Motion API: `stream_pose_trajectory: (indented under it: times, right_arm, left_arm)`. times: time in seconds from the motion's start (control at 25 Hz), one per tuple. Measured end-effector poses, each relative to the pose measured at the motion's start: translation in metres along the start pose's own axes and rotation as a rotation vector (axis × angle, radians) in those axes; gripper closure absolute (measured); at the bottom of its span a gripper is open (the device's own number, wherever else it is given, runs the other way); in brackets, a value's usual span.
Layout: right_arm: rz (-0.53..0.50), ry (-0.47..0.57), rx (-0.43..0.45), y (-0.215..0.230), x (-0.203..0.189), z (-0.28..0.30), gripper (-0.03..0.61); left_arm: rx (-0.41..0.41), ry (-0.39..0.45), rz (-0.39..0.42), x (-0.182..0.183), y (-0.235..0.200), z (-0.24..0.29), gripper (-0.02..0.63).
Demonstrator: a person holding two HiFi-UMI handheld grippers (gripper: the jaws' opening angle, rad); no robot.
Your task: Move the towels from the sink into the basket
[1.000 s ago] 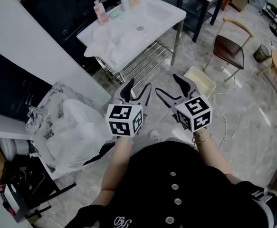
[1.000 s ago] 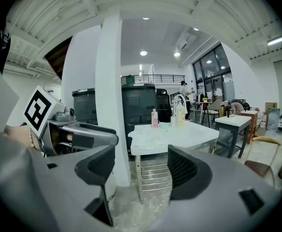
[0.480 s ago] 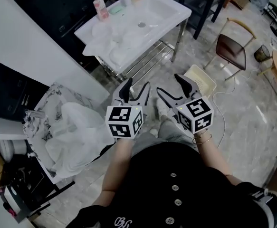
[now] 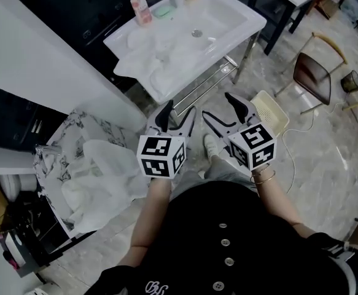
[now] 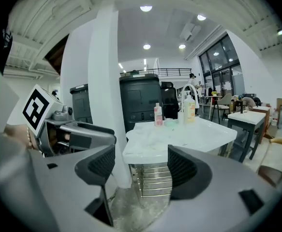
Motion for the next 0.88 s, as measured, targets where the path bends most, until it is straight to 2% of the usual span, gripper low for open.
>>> stream_pose_trajectory:
  times: [0.28,0.52,0.88]
  right_arm:
    - [-0.027,0.021,0.064,0.052,0.019,0.054,0.256]
    - [-0.066,0.041,0.121,0.093,0.036,0.09,0.256]
    - [-0.102,0.058,0.22,0.135,0.043,0.123,0.256]
  left_arm:
    - [0.053,0.019,0.018,0.041,-0.023,0.048,0.383]
    - [0.119,0.049,-0.003,0.066,-0.039,0.079,0.383]
    - [0.214,0.068,-0.029,0.082,-0.046,0.117,0.383]
Point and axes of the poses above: the fingertips, and each gripper's own axes: z forward along the fingers, y to its right, x out of its top, the point moved 10 cm from there along -z, backward along the fingers, and after that the axes turned 12 degrees about -z, right-handed, at the moved point
